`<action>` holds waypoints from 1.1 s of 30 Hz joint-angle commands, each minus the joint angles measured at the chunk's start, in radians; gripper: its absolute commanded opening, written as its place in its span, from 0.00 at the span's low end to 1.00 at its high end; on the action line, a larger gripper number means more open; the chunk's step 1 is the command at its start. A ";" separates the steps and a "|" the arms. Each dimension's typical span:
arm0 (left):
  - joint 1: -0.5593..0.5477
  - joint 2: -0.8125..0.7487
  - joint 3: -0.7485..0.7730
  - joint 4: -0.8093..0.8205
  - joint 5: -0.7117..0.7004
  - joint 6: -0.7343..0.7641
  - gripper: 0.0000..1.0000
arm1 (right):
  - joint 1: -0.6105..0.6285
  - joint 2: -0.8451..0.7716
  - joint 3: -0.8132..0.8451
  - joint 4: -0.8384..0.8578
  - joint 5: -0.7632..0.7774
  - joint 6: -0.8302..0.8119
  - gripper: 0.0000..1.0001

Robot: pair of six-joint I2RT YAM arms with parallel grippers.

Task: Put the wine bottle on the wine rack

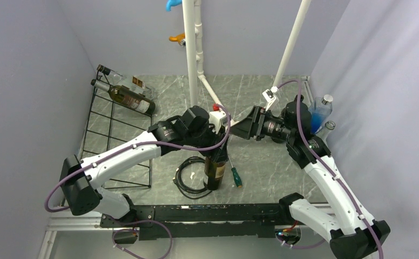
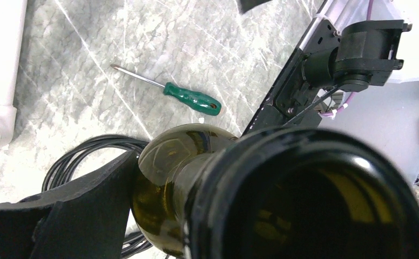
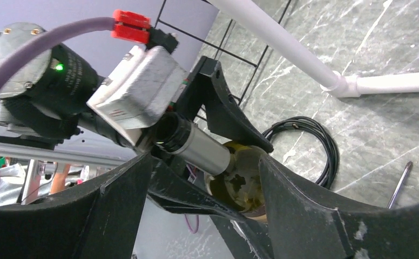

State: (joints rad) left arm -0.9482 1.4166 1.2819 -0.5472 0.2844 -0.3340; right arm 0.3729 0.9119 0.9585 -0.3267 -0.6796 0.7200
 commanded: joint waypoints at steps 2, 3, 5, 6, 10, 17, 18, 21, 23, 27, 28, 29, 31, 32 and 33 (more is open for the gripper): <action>0.002 -0.079 0.006 0.043 -0.037 0.010 0.00 | 0.003 -0.048 0.069 -0.007 0.059 -0.011 0.75; 0.005 -0.085 0.005 0.038 -0.045 0.012 0.00 | 0.003 -0.054 0.075 -0.019 0.073 -0.015 0.76; 0.010 -0.100 0.001 0.028 -0.064 0.015 0.00 | 0.003 -0.065 0.084 -0.038 0.109 -0.023 0.76; 0.014 -0.109 -0.002 0.024 -0.072 0.016 0.00 | 0.002 -0.071 0.088 -0.048 0.127 -0.026 0.76; 0.040 -0.152 -0.018 0.011 -0.096 0.015 0.00 | 0.001 -0.105 0.092 -0.079 0.220 -0.027 0.77; 0.094 -0.242 -0.029 -0.034 -0.170 0.006 0.00 | 0.001 -0.147 0.088 -0.112 0.304 -0.031 0.79; 0.102 -0.255 -0.031 -0.041 -0.187 0.005 0.00 | 0.001 -0.146 0.088 -0.117 0.304 -0.031 0.79; 0.130 -0.298 -0.031 -0.059 -0.247 0.007 0.00 | 0.001 -0.142 0.084 -0.125 0.301 -0.030 0.79; 0.155 -0.327 -0.032 -0.071 -0.281 0.007 0.00 | 0.001 -0.142 0.081 -0.124 0.301 -0.028 0.79; 0.257 -0.383 -0.027 -0.087 -0.332 0.021 0.00 | 0.001 -0.142 0.079 -0.123 0.301 -0.027 0.79; 0.283 -0.395 -0.023 -0.089 -0.337 0.028 0.00 | 0.001 -0.142 0.079 -0.124 0.300 -0.028 0.79; 0.306 -0.405 -0.019 -0.091 -0.348 0.037 0.00 | 0.001 -0.141 0.080 -0.125 0.300 -0.029 0.79; 0.351 -0.418 -0.005 -0.099 -0.381 0.054 0.00 | 0.001 -0.140 0.081 -0.130 0.301 -0.031 0.79; 0.370 -0.423 0.004 -0.103 -0.400 0.063 0.00 | 0.001 -0.141 0.081 -0.132 0.303 -0.030 0.79; 0.390 -0.427 0.014 -0.108 -0.423 0.067 0.00 | 0.001 -0.143 0.080 -0.132 0.303 -0.030 0.79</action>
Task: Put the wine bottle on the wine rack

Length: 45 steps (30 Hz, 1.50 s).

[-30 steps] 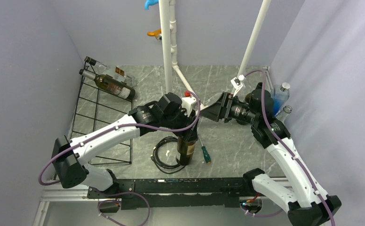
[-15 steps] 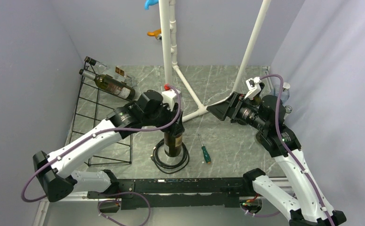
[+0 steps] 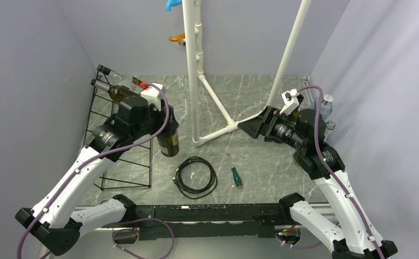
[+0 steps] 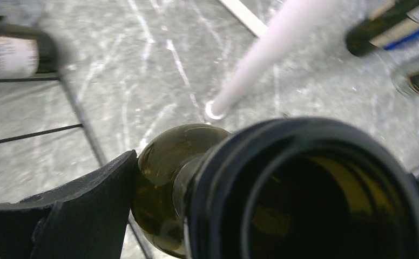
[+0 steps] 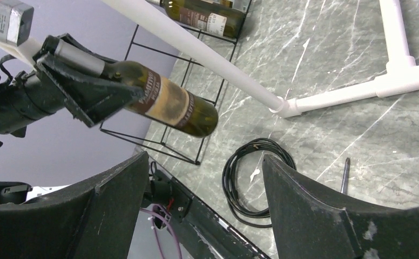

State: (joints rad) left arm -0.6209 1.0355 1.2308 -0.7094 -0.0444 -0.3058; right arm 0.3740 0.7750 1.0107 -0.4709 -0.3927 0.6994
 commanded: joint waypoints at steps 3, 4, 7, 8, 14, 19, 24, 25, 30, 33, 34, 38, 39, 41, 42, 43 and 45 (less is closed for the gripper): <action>0.116 -0.062 0.087 0.044 -0.159 0.037 0.00 | 0.000 -0.010 0.026 0.007 0.022 -0.009 0.79; 0.129 -0.073 0.090 0.049 -0.174 0.033 0.00 | 0.000 -0.012 0.026 0.004 0.024 -0.010 0.80; 0.153 -0.111 0.077 0.079 -0.240 0.022 0.00 | 0.000 -0.015 0.028 -0.005 0.029 -0.012 0.80; 0.159 -0.124 0.068 0.093 -0.274 0.012 0.00 | -0.001 -0.018 0.027 -0.007 0.031 -0.013 0.80; 0.199 -0.151 0.024 0.238 -0.418 -0.078 0.00 | 0.000 -0.013 0.002 0.033 0.016 0.008 0.80; 0.238 -0.089 0.051 0.294 -0.473 -0.134 0.00 | 0.000 -0.001 0.023 0.020 -0.009 0.007 0.79; 0.324 -0.026 0.061 0.334 -0.486 -0.192 0.00 | 0.000 -0.040 0.034 -0.013 0.041 -0.001 0.80; 0.343 -0.016 0.064 0.336 -0.473 -0.209 0.00 | 0.000 -0.043 0.039 -0.019 0.045 -0.002 0.80; 0.430 0.037 0.060 0.378 -0.382 -0.242 0.00 | 0.000 -0.063 0.042 -0.038 0.061 -0.005 0.83; 0.454 0.061 0.052 0.411 -0.356 -0.227 0.00 | 0.000 -0.073 0.039 -0.044 0.067 -0.003 0.92; 0.463 0.067 0.046 0.428 -0.343 -0.220 0.00 | 0.000 -0.073 0.040 -0.048 0.067 -0.003 0.95; 0.494 0.085 0.029 0.470 -0.328 -0.213 0.00 | 0.000 -0.071 0.057 -0.067 0.075 -0.010 1.00; 0.502 0.088 0.023 0.484 -0.328 -0.212 0.00 | 0.000 -0.070 0.062 -0.072 0.075 -0.012 1.00; 0.519 0.095 0.015 0.509 -0.321 -0.210 0.00 | 0.000 -0.067 0.073 -0.084 0.077 -0.016 1.00; 0.526 0.100 0.010 0.521 -0.318 -0.205 0.00 | 0.000 -0.067 0.077 -0.090 0.080 -0.018 1.00; 0.533 0.106 0.006 0.531 -0.314 -0.202 0.00 | 0.000 -0.068 0.080 -0.095 0.083 -0.019 1.00; 0.545 0.120 -0.003 0.554 -0.299 -0.194 0.00 | 0.000 -0.073 0.081 -0.101 0.089 -0.018 1.00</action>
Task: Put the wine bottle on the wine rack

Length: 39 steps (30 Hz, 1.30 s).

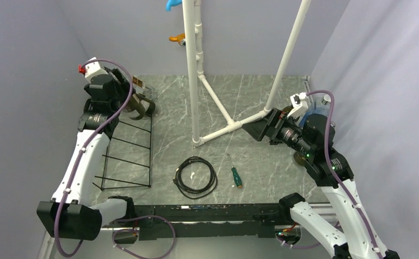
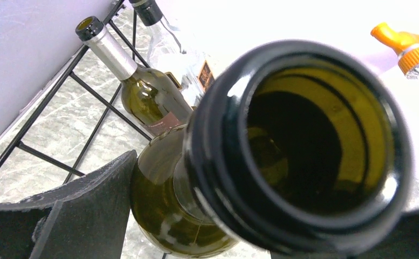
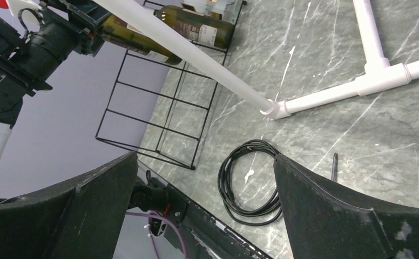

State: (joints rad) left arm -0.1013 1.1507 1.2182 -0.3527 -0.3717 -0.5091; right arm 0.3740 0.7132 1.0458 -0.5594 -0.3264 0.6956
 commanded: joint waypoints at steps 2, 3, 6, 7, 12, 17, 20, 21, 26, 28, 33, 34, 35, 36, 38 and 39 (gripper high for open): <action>0.040 0.025 0.003 0.217 0.046 0.014 0.00 | 0.000 -0.018 0.048 -0.017 0.028 -0.012 1.00; 0.044 0.035 -0.007 0.231 0.055 0.018 0.00 | 0.000 -0.020 0.048 -0.020 0.032 -0.010 1.00; 0.061 0.066 -0.019 0.263 0.101 0.031 0.00 | 0.000 -0.027 0.051 -0.026 0.041 -0.010 1.00; 0.069 0.074 -0.019 0.261 0.112 0.023 0.00 | 0.000 -0.030 0.051 -0.028 0.045 -0.011 1.00; 0.098 0.083 -0.063 0.288 0.148 -0.003 0.00 | 0.000 -0.037 0.037 -0.022 0.051 -0.001 1.00; 0.098 0.085 -0.108 0.321 0.126 0.009 0.00 | 0.000 -0.050 -0.007 0.002 0.047 0.021 1.00; 0.098 0.091 -0.130 0.344 0.131 0.001 0.00 | 0.000 -0.056 -0.029 0.023 0.036 0.032 1.00; 0.098 0.095 -0.135 0.345 0.138 -0.003 0.00 | 0.000 -0.057 -0.033 0.024 0.035 0.032 1.00; 0.110 0.122 -0.130 0.331 0.143 -0.040 0.00 | 0.000 -0.062 -0.028 0.011 0.045 0.024 1.00; 0.132 0.133 -0.128 0.309 0.139 -0.063 0.00 | 0.000 -0.064 -0.025 0.007 0.052 0.020 1.00; 0.170 0.182 -0.098 0.225 0.156 -0.136 0.00 | 0.000 -0.066 -0.029 0.005 0.058 0.018 1.00; 0.176 0.191 -0.094 0.217 0.170 -0.147 0.00 | -0.001 -0.069 -0.033 0.006 0.059 0.019 1.00; 0.184 0.197 -0.094 0.216 0.188 -0.156 0.00 | 0.000 -0.070 -0.036 0.008 0.059 0.020 1.00; 0.189 0.202 -0.096 0.218 0.203 -0.164 0.00 | 0.000 -0.070 -0.039 0.009 0.059 0.021 1.00; 0.198 0.211 -0.101 0.221 0.227 -0.183 0.00 | 0.000 -0.070 -0.044 0.012 0.060 0.021 1.00; 0.204 0.216 -0.101 0.217 0.237 -0.193 0.00 | 0.000 -0.069 -0.045 0.013 0.061 0.021 1.00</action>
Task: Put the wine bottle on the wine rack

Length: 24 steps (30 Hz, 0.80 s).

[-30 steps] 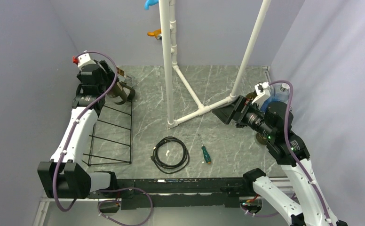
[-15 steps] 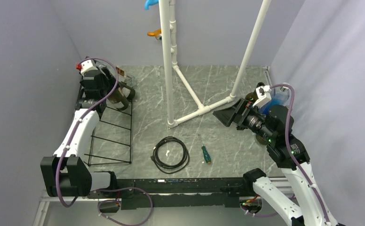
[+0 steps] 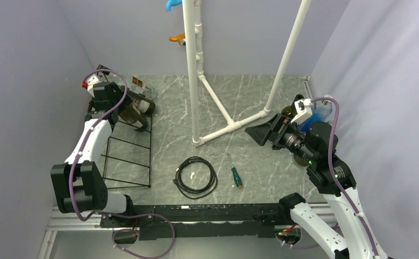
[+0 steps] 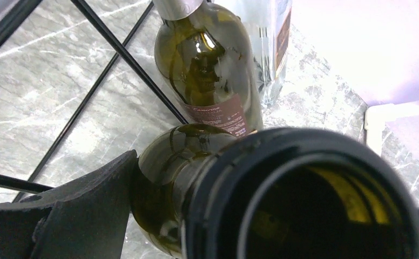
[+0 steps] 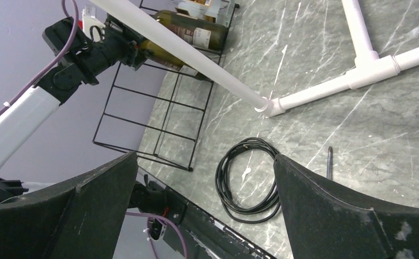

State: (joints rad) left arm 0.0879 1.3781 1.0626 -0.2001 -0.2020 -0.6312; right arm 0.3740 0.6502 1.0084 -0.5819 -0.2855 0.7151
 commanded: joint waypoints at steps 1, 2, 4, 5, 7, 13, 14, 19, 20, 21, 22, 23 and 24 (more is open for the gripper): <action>0.020 -0.006 0.058 0.055 0.072 -0.080 0.00 | 0.000 -0.005 -0.008 0.035 0.021 0.001 1.00; 0.025 0.000 0.061 0.047 0.078 -0.089 0.00 | 0.000 -0.003 -0.008 0.037 0.022 0.000 1.00; 0.036 0.012 0.065 0.034 0.094 -0.103 0.00 | 0.000 -0.001 -0.010 0.039 0.022 -0.001 1.00; 0.041 0.018 0.069 0.027 0.102 -0.112 0.00 | 0.000 0.000 -0.010 0.040 0.022 -0.002 1.00; 0.051 0.031 0.076 0.009 0.117 -0.128 0.00 | 0.000 0.003 -0.013 0.043 0.020 -0.002 1.00; 0.085 0.068 0.087 -0.031 0.175 -0.192 0.00 | 0.000 0.012 -0.022 0.054 0.016 0.000 1.00; 0.091 0.074 0.088 -0.037 0.183 -0.200 0.00 | 0.000 0.013 -0.023 0.055 0.015 0.000 1.00; 0.113 0.105 0.107 -0.101 0.193 -0.246 0.00 | 0.000 0.017 -0.027 0.064 0.014 0.003 1.00; 0.118 0.109 0.107 -0.112 0.205 -0.256 0.00 | -0.001 0.020 -0.028 0.066 0.013 0.003 1.00; 0.125 0.113 0.108 -0.122 0.214 -0.269 0.00 | 0.000 0.020 -0.028 0.068 0.013 0.003 1.00; 0.132 0.118 0.109 -0.135 0.223 -0.280 0.00 | 0.000 0.021 -0.028 0.068 0.012 0.004 1.00; 0.137 0.121 0.110 -0.152 0.232 -0.292 0.00 | 0.000 0.022 -0.028 0.068 0.012 0.004 1.00; 0.142 0.125 0.114 -0.166 0.236 -0.302 0.02 | -0.001 0.022 -0.028 0.068 0.012 0.004 1.00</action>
State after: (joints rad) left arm 0.2096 1.4895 1.1366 -0.2939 -0.0242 -0.8558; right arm 0.3740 0.6689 0.9848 -0.5720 -0.2775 0.7155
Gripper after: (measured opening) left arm 0.779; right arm 0.993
